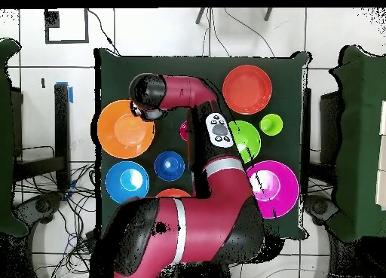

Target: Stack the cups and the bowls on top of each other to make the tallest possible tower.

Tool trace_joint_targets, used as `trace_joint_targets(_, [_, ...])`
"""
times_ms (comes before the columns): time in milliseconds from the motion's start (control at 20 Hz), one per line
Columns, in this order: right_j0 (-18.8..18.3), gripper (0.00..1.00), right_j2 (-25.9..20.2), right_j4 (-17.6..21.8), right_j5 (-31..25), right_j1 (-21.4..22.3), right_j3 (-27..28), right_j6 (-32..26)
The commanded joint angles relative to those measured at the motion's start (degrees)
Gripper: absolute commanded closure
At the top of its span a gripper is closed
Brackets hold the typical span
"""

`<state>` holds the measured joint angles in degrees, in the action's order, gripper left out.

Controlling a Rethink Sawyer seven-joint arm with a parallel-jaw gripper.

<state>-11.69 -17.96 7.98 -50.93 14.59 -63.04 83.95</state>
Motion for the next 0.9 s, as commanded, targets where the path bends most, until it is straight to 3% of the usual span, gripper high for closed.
trace_joint_targets(50, [-1.0, 0.00, -1.8, 4.2, 2.8, -2.6, 2.7, -4.0])
trace_joint_targets(900, [-1.2, 0.00, -2.2, 4.2, 3.5, -3.0, 3.2, -4.2])
